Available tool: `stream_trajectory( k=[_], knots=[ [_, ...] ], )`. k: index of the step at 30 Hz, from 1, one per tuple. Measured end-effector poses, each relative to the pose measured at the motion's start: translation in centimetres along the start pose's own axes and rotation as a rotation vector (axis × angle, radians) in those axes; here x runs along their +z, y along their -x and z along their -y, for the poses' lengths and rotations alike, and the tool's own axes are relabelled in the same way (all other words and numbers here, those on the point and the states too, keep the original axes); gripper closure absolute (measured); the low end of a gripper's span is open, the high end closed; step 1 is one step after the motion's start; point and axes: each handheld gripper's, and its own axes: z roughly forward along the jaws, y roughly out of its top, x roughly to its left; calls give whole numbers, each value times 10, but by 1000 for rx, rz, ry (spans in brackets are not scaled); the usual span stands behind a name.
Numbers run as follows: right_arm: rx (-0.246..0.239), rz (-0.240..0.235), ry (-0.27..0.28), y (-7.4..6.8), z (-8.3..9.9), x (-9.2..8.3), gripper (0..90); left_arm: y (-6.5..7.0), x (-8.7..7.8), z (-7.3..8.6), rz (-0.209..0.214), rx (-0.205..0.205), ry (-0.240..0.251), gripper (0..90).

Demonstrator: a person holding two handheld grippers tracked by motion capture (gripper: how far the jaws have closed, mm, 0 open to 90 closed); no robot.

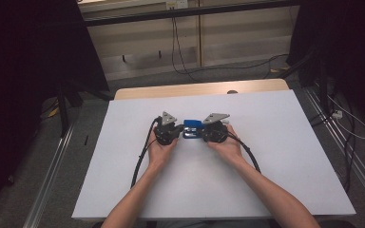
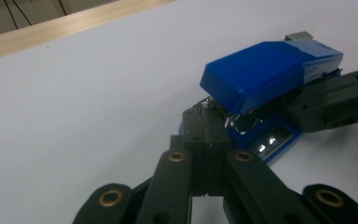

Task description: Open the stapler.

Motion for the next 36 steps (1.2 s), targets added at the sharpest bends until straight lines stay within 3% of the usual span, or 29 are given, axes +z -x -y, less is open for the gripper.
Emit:
stream_trajectory(
  k=[4, 5, 13, 16, 20, 27, 36],
  knots=[
    [1, -1, 0, 0, 0, 0, 900, 0, -1, -2, 4, -10, 22, 900],
    [3, -2, 1, 0, 0, 0, 900, 2, -1, -3, -5, 9, 17, 900],
    [1, 0, 1, 0, 0, 0, 900, 4, -5, -5, -4, 46, 17, 900],
    [1, 0, 1, 0, 0, 0, 900, 3, -7, -8, 12, 24, 38, 900],
    [1, 2, 2, 0, 0, 0, 900, 4, -8, -9, 10, 29, 41, 900],
    [-11, 17, 6, -2, 0, 0, 900, 2, -9, -10, 34, -22, 70, 900],
    [-3, 20, 23, -3, -1, -1, 900, 3, -10, -12, 29, -11, 76, 900]
  ],
)
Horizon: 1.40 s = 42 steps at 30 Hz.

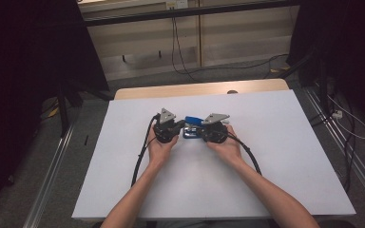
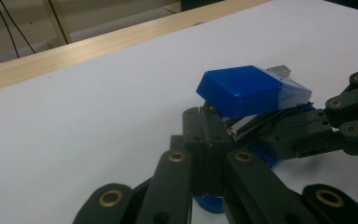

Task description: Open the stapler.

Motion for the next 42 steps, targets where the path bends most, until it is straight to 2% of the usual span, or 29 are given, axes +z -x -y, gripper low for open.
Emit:
stream_trajectory(
  k=[3, 9, 10, 24, 29, 35, 42],
  knots=[
    [-8, -4, 25, -4, -3, -1, 900, 0, 0, 0, 1, 1, 3, 900],
    [-28, -6, 37, -10, -6, -1, 900, 1, 0, -1, -3, 7, 4, 900],
    [-45, 1, 38, -12, -7, 0, 900, 1, 0, -1, -3, 6, 5, 900],
    [-28, 14, 68, -22, -16, 9, 900, -1, 1, -1, -1, 3, 2, 900],
    [-22, 33, 82, -25, -17, 13, 900, -1, 1, -2, -4, 17, 2, 900],
    [-17, 69, 99, -25, -17, 12, 900, -1, 1, -2, 1, 17, 9, 900],
    [-14, 83, 101, -24, -16, 12, 900, -2, 2, -1, 6, 2, 18, 900]
  ],
)
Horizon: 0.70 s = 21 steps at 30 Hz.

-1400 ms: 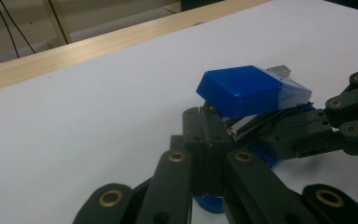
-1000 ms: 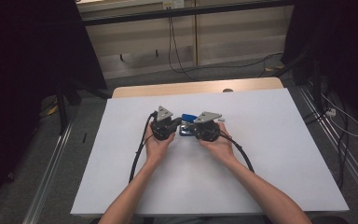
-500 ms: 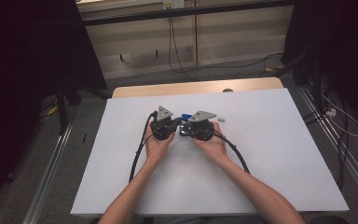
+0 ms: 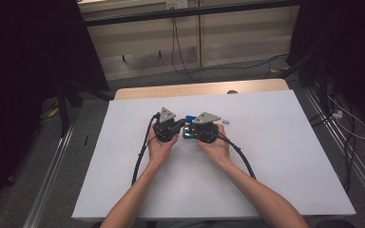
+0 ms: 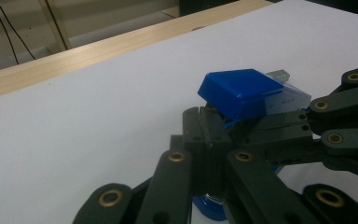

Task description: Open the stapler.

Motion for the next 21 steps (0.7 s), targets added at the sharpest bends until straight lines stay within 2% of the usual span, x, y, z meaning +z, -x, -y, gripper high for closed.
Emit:
stream_trajectory(
  k=[6, 14, 20, 21],
  knots=[
    [1, 7, 5, -1, 0, 0, 900, 0, 0, 1, 1, -7, -6, 900],
    [4, 14, 12, 1, 0, -1, 900, 2, 2, 0, 9, 4, -6, 899],
    [9, 15, 12, 2, 0, -2, 900, 6, 5, 1, -10, 25, -25, 897],
    [10, 18, 13, 3, 0, -2, 900, 5, 5, 1, -8, 18, -24, 897]
  ],
)
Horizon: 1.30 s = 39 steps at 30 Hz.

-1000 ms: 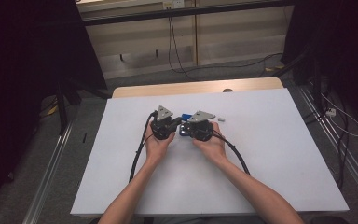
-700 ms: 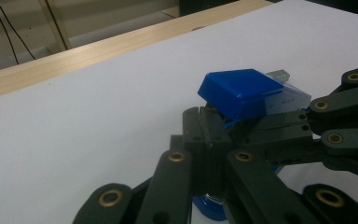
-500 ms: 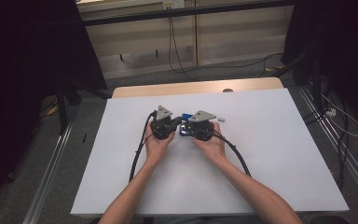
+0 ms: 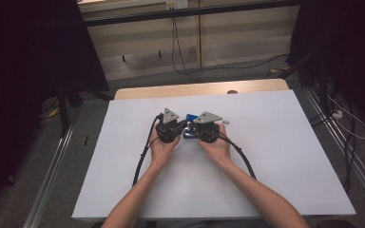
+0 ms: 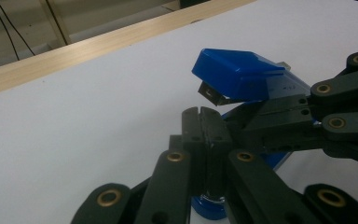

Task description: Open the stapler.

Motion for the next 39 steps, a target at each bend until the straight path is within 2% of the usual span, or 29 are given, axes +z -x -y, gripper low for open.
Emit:
stream_trajectory(
  k=[19, 22, 25, 27, 35, 39],
  knots=[
    [12, -2, 4, 1, 0, 0, 900, 2, 3, 1, 8, 6, 15, 900],
    [10, -3, 4, 1, 0, 0, 900, 1, 2, -1, -2, 2, 36, 900],
    [6, -1, 1, 2, 0, -1, 900, -3, 2, -1, -16, 20, 15, 900],
    [5, -1, 0, 2, 0, -1, 900, -5, 2, 1, 3, 4, 22, 900],
    [12, 0, 2, 3, 1, 0, 900, -2, 4, 1, 9, 21, 23, 900],
    [14, 1, 5, 3, 1, 0, 900, -3, 3, 1, 17, 15, 19, 900]
  ],
)
